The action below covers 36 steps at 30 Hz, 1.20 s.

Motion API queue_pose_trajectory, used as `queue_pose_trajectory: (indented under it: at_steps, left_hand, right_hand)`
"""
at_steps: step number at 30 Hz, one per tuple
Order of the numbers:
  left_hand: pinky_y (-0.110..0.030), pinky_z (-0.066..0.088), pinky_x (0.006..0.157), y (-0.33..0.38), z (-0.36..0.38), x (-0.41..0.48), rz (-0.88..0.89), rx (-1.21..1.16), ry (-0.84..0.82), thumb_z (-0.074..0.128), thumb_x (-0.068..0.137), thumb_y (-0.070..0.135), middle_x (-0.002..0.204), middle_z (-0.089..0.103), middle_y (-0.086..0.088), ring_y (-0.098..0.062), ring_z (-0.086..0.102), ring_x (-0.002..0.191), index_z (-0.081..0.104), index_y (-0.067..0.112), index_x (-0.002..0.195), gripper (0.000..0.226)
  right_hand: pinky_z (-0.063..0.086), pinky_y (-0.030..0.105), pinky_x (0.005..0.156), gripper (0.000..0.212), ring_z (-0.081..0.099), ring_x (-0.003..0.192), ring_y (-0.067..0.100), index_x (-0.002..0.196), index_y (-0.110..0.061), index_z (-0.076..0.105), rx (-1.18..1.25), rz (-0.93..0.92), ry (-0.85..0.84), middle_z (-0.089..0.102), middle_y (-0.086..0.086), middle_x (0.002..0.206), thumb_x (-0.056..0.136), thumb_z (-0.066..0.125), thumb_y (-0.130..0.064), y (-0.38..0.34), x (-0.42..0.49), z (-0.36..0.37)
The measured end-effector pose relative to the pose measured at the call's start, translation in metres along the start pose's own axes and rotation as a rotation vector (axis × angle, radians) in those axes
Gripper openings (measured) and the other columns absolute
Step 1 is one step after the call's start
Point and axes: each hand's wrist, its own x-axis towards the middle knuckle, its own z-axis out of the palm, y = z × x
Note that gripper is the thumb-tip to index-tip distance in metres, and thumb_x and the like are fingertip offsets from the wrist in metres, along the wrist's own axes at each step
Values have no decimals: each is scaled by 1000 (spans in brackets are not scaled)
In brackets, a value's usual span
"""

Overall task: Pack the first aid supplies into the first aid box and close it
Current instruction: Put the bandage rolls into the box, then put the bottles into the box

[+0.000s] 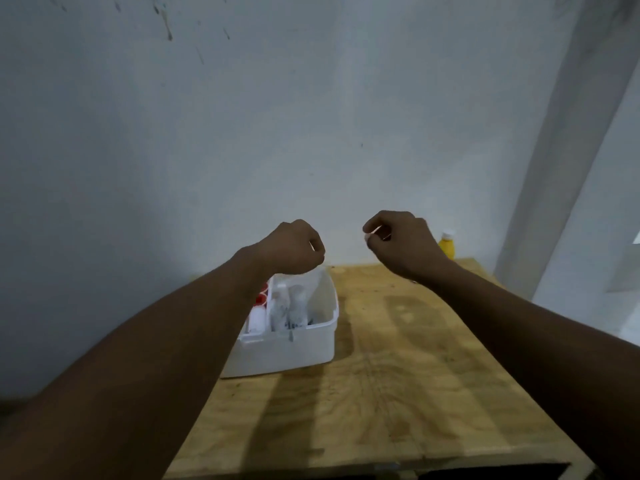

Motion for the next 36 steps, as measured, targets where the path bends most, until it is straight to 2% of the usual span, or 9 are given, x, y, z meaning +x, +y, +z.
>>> queue_pose_trajectory:
  at_steps: [6, 10, 15, 20, 22, 25, 30, 33, 36]
  left_hand:
    - [-29, 48, 92, 54, 34, 51, 92, -10, -19, 62, 89, 27, 126, 61, -3, -17, 57, 108, 66, 19, 124, 36]
    - [-38, 50, 100, 82, 64, 81, 135, 7, -14, 66, 86, 29, 134, 56, -5, -23, 56, 121, 58, 21, 135, 50]
    - [-45, 53, 95, 97, 100, 112, 154, -6, 10, 71, 81, 34, 135, 51, -6, -28, 55, 121, 47, 28, 142, 66]
    - [-36, 53, 84, 102, 124, 133, 202, -52, 67, 73, 81, 40, 129, 60, -3, -24, 60, 114, 51, 29, 139, 64]
    - [-35, 53, 82, 103, 130, 135, 216, -89, 91, 70, 85, 39, 123, 66, -1, -23, 63, 109, 52, 28, 135, 55]
    - [-38, 56, 81, 103, 133, 138, 208, -118, 137, 71, 84, 40, 119, 69, -1, -24, 67, 101, 52, 29, 128, 50]
    - [-41, 59, 73, 101, 134, 140, 183, -164, 200, 72, 79, 41, 98, 71, 6, -20, 67, 84, 56, 28, 101, 30]
    - [-44, 59, 70, 102, 134, 134, 181, -202, 199, 73, 72, 41, 88, 69, 7, -17, 67, 78, 57, 27, 92, 29]
    - [-43, 59, 70, 103, 132, 128, 184, -214, 194, 72, 69, 39, 88, 69, 7, -16, 66, 78, 59, 28, 92, 29]
  right_hand:
    - [50, 31, 78, 23, 65, 87, 18, 105, -20, 67, -27, 193, 103, 68, -5, 87, 84, 60, -18, 67, 20, -36]
    - [43, 30, 81, 28, 60, 96, 20, 112, -18, 64, -99, 241, 142, 66, 3, 103, 84, 62, -20, 104, 36, -46]
    - [45, 34, 90, 38, 59, 108, 26, 125, -17, 59, -185, 234, 99, 60, 11, 127, 87, 61, -17, 136, 48, -44]
    - [41, 34, 102, 50, 51, 128, 28, 135, -16, 54, -226, 194, -29, 51, 11, 144, 86, 58, -5, 160, 52, -35]
    - [41, 34, 103, 50, 51, 128, 27, 134, -15, 56, -238, 171, -61, 50, 10, 144, 86, 59, -4, 167, 53, -29]
    - [45, 32, 96, 44, 56, 122, 27, 129, -16, 60, -261, 145, -28, 52, 10, 141, 87, 59, -4, 171, 54, -22]
    - [46, 32, 88, 43, 60, 114, 29, 129, -12, 58, -289, 117, 28, 60, 13, 129, 88, 59, -1, 173, 53, -17]
    - [47, 33, 89, 40, 62, 110, 30, 127, -9, 59, -274, 96, 49, 66, 13, 123, 88, 61, -3, 171, 49, -18]
    - [47, 29, 81, 32, 66, 99, 29, 119, -6, 65, -255, 47, 52, 71, 12, 115, 87, 65, -5, 167, 43, -23]
